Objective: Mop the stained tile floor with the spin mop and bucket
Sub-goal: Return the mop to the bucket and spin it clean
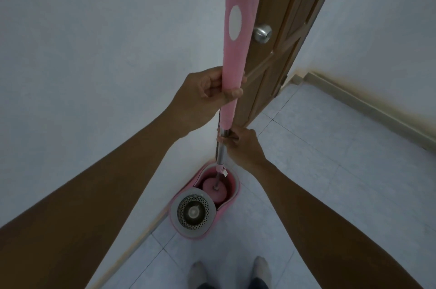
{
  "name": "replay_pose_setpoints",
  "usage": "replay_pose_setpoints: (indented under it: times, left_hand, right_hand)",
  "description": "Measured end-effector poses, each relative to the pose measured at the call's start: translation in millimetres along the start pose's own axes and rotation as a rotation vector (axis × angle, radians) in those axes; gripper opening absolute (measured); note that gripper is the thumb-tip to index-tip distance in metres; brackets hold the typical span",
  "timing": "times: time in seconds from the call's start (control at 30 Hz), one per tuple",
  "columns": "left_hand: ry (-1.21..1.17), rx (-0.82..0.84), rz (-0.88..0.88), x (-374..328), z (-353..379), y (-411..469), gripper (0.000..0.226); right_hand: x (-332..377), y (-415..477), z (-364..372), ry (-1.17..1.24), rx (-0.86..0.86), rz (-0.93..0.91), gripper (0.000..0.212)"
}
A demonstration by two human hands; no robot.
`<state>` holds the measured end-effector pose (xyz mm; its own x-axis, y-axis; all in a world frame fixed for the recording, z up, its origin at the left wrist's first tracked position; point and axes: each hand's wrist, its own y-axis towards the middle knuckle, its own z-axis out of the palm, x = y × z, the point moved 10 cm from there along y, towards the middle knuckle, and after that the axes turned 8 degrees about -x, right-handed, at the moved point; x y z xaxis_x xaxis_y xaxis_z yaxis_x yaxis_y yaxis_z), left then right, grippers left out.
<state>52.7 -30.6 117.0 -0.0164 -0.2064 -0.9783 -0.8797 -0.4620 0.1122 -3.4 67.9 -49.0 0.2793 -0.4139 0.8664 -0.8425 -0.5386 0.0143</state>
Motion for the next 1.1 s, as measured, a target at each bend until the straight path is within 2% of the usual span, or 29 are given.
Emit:
replay_pose_setpoints:
  times: [0.07, 0.3, 0.43, 0.63, 0.9, 1.1]
  left_hand:
    - [-0.006, 0.004, -0.014, 5, 2, -4, 0.039]
    - [0.037, 0.071, -0.15, 64, 19, -32, 0.04]
    - [0.045, 0.057, -0.082, 43, 18, -24, 0.04]
    - [0.029, -0.003, 0.026, 5, 8, -7, 0.042]
    - [0.083, 0.071, -0.14, 66, 25, -27, 0.039]
    - [0.056, 0.026, -0.043, 29, 11, -13, 0.044]
  right_hand:
    - [-4, -4, 0, -0.015, 0.005, 0.007, 0.019]
    - [-58, -20, 25, -0.088, 0.083, 0.219, 0.019]
    - [-42, -16, 13, -0.075, 0.041, 0.171, 0.017]
    - [-9, -6, -7, -0.059, -0.029, 0.03, 0.026]
    - [-58, -21, 18, -0.161, 0.113, 0.202, 0.019]
    - [-28, -11, 3, 0.002, 0.018, 0.128, 0.02]
